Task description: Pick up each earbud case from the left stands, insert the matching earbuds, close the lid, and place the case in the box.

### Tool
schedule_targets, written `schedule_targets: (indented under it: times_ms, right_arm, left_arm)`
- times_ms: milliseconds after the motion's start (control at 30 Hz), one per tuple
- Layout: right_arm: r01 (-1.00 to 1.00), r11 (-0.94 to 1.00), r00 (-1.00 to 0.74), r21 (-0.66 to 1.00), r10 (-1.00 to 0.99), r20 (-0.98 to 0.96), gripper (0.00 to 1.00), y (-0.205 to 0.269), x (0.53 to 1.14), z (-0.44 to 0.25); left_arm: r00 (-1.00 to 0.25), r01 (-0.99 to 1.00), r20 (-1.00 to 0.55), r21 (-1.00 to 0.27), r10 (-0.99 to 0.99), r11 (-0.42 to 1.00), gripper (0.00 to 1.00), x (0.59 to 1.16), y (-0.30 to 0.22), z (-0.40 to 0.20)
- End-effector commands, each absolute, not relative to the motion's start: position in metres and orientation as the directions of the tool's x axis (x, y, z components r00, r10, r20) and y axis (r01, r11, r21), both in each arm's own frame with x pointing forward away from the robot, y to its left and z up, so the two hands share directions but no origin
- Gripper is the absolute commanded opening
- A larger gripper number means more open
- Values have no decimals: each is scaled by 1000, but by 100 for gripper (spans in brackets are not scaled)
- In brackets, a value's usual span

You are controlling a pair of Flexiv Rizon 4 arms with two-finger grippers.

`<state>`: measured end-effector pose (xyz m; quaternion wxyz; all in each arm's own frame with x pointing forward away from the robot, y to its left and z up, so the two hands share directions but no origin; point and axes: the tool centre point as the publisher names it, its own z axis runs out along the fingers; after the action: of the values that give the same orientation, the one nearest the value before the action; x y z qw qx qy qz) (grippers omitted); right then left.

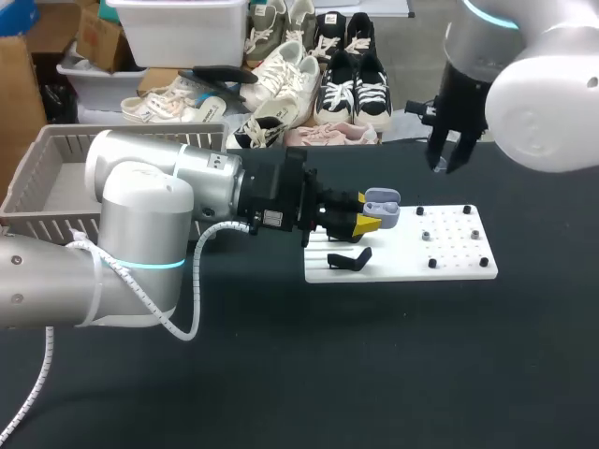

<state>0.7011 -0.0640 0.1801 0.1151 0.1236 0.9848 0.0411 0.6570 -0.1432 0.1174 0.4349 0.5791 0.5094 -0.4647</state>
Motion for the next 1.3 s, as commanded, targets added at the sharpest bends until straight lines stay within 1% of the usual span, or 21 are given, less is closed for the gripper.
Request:
schedule_targets:
  times_ms: [33, 467, 867, 1300]
  right_arm:
    - [205, 973, -951, 105, 223, -212, 0, -55, 682, 203]
    - [65, 986, -992, 151, 81, -99, 0, -14, 641, 218]
    - [6, 987, -997, 160, 17, -70, 0, 16, 625, 211]
    - [23, 987, -998, 161, 33, -61, 0, 21, 625, 201]
  left_arm:
    - [49, 994, -981, 30, 185, -104, 0, 658, -143, 117]
    - [49, 994, -981, 30, 185, -104, 0, 658, -143, 117]
    - [49, 994, -981, 30, 185, -104, 0, 658, -143, 117]
    - [49, 994, -981, 30, 185, -104, 0, 658, -143, 117]
